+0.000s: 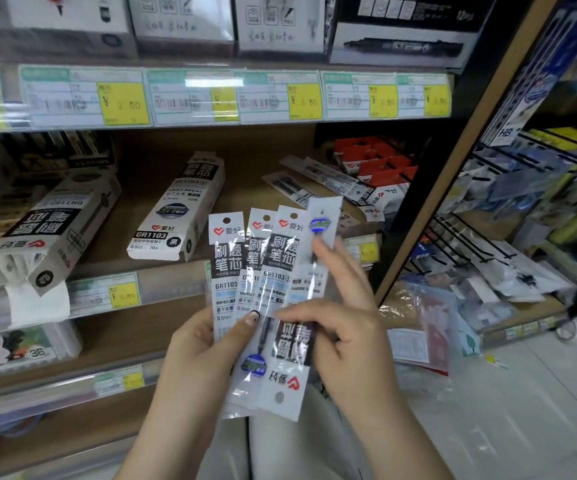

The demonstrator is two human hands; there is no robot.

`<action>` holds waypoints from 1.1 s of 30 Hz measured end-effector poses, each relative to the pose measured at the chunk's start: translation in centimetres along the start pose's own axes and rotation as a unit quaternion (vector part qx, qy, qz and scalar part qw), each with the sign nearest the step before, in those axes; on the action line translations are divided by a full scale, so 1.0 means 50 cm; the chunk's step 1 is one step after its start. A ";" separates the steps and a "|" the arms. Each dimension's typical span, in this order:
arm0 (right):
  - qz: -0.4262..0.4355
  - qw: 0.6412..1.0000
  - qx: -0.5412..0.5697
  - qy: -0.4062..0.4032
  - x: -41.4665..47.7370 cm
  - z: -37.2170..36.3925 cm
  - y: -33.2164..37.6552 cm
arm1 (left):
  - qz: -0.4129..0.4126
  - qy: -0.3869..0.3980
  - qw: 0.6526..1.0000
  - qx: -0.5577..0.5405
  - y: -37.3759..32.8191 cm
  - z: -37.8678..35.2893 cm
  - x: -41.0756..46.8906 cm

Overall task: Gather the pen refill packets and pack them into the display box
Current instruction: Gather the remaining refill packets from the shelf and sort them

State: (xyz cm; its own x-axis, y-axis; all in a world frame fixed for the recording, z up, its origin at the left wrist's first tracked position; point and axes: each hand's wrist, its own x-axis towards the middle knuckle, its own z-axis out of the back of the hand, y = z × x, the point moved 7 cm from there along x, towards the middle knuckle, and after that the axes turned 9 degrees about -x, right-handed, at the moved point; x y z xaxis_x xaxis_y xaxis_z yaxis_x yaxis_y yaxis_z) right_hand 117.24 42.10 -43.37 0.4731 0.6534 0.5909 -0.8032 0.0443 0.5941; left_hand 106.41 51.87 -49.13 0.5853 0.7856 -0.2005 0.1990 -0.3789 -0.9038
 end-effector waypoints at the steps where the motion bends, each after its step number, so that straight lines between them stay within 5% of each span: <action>1: 0.006 1.000 0.013 0.010 -0.002 -0.009 0.003 | 0.014 0.014 1.000 -0.019 0.003 -0.005 -0.001; 10: 0.034 0.997 -0.043 -0.055 -0.021 -0.029 0.021 | 0.001 0.019 0.999 -0.042 -0.005 -0.007 -0.004; 13: -0.027 0.997 0.038 -0.069 -0.010 0.001 -0.003 | -0.023 -0.007 1.000 -0.013 -0.008 0.009 0.002; 15: -0.109 0.986 0.130 -0.001 0.012 0.004 -0.028 | -0.022 -0.015 1.000 0.002 -0.008 0.015 0.003; 17: -0.209 0.943 0.250 0.064 0.026 -0.010 -0.049 | -0.011 -0.025 1.000 0.006 -0.004 0.020 0.005; 19: -0.233 0.906 0.346 -0.074 0.018 0.020 -0.060 | -0.004 -0.033 0.999 0.004 -0.001 0.020 0.004; 21: -0.263 0.829 0.472 -0.146 0.004 0.030 -0.067 | -0.008 -0.044 0.999 0.009 0.000 0.021 0.003; 25: -0.361 0.730 0.574 -0.084 -0.001 0.001 -0.094 | -0.035 -0.069 0.997 0.025 -0.005 0.033 0.006; 33: -0.438 0.665 0.605 0.002 -0.036 -0.076 -0.092 | -0.048 -0.040 0.996 0.062 -0.006 0.014 0.009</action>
State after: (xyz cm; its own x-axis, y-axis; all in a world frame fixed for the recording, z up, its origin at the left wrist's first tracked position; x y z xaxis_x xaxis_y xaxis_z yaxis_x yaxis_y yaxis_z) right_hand 118.70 43.56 -49.23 0.5650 0.7791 -0.2716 0.6607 -0.2300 0.7146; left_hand 106.07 52.69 -49.24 0.5021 0.8541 -0.1359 0.1503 -0.2409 -0.9588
